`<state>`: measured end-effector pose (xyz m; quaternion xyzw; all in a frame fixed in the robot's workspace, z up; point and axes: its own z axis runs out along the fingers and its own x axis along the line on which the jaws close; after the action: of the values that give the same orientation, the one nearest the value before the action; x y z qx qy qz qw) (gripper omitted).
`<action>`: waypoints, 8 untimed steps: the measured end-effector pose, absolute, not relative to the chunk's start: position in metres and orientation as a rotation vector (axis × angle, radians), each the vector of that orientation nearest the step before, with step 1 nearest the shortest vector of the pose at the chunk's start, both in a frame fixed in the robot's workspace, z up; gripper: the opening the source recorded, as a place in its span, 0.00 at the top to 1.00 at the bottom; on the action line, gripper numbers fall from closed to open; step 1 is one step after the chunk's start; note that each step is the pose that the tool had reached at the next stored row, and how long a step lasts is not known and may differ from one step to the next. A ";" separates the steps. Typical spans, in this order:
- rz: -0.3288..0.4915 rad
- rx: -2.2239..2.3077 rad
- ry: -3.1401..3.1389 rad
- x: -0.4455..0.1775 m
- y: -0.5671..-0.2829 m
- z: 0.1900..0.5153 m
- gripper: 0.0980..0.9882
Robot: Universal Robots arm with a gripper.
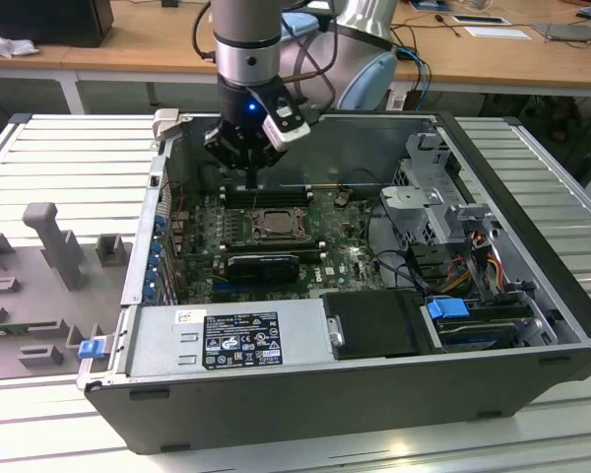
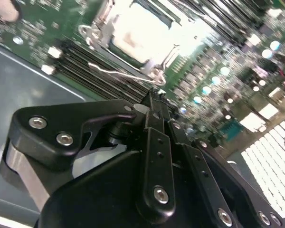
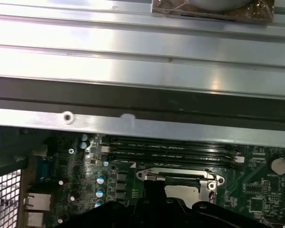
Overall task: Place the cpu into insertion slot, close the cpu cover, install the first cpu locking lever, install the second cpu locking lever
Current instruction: 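Install the first cpu locking lever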
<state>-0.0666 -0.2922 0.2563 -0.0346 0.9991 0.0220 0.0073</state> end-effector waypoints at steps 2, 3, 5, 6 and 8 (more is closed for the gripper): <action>0.069 -0.103 3.125 -0.060 -0.293 0.256 0.99; 0.074 -0.102 3.124 -0.060 -0.293 0.255 0.99; 0.079 -0.101 3.124 -0.060 -0.293 0.255 0.99; 0.079 -0.101 3.124 -0.060 -0.293 0.253 0.99; 0.081 -0.101 3.124 -0.060 -0.294 0.246 0.99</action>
<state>-0.0602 -0.2940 0.2455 -0.0324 0.9991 0.0259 0.0074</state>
